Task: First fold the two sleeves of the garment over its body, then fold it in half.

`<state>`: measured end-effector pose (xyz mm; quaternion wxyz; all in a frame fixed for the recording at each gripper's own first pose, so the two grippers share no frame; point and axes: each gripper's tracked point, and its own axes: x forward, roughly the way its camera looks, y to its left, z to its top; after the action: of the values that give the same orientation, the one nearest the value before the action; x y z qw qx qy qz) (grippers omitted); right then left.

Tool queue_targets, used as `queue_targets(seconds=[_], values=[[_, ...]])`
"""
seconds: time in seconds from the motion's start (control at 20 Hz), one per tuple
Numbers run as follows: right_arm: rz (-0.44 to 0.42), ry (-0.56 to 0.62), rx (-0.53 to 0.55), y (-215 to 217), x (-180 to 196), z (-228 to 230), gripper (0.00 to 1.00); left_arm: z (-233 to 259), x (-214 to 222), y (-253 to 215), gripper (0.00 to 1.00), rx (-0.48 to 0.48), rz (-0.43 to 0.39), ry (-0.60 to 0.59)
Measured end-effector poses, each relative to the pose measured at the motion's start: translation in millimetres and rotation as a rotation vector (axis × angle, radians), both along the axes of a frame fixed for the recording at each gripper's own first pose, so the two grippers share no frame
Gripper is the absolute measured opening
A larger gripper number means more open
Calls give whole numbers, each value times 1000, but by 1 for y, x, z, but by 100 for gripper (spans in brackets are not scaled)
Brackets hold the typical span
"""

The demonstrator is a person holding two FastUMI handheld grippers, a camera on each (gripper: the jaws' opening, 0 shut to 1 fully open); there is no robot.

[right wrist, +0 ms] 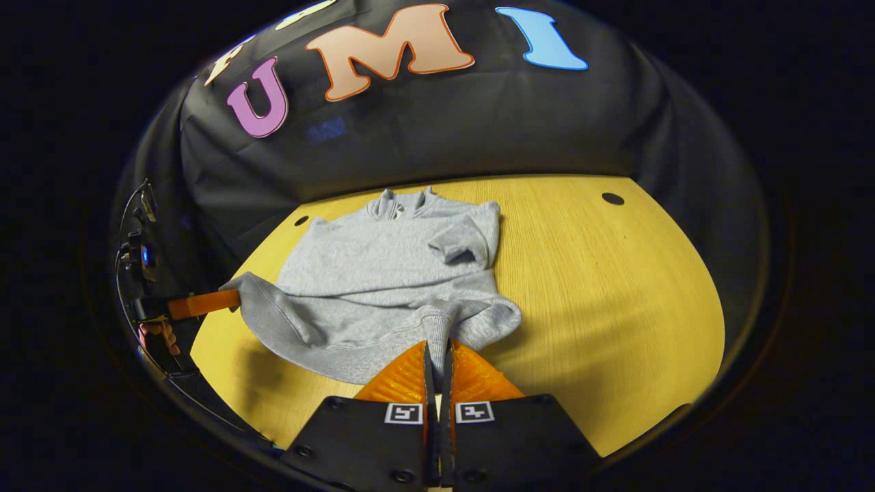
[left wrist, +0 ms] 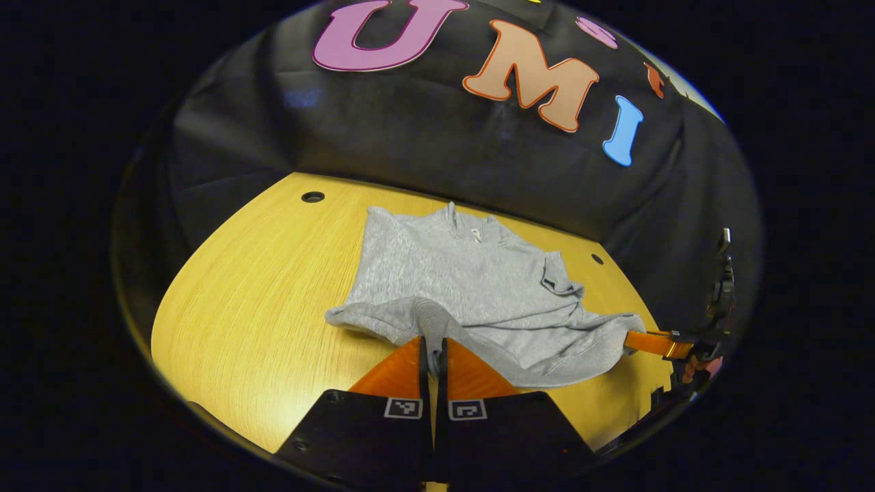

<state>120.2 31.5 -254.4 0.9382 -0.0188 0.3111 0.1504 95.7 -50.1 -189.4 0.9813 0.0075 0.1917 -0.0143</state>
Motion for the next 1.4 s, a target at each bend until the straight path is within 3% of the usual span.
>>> queue_targets(seconds=[0.5, 0.8, 1.1, 1.15, 1.2, 1.25, 1.3, 1.35, 1.4], values=[[-1, 4, 49, 27, 75, 12, 3, 40, 91, 10, 0, 21, 5, -88], [-14, 104, 18, 40, 124, -32, 3, 5, 133, 25, 0, 42, 29, -14], [-10, 168, 104, 53, 134, -42, 8, -11, 149, 40, 0, 45, 90, -5], [-7, 173, 126, 53, 131, -37, 19, -9, 147, 40, 0, 52, 96, -5], [-8, 175, 154, 55, 131, -34, 22, -10, 147, 43, 4, 66, 106, -2], [-6, 180, 196, 60, 126, -26, 33, -9, 144, 45, 7, 78, 114, 5], [-4, 167, 219, 63, 126, -20, 51, -8, 142, 48, 27, 88, 122, 9], [1, 146, 229, 65, 125, -14, 70, -8, 138, 45, 36, 82, 105, 17], [-13, 112, 217, 64, 126, -8, 83, -5, 135, 42, 55, 71, 90, 21]])
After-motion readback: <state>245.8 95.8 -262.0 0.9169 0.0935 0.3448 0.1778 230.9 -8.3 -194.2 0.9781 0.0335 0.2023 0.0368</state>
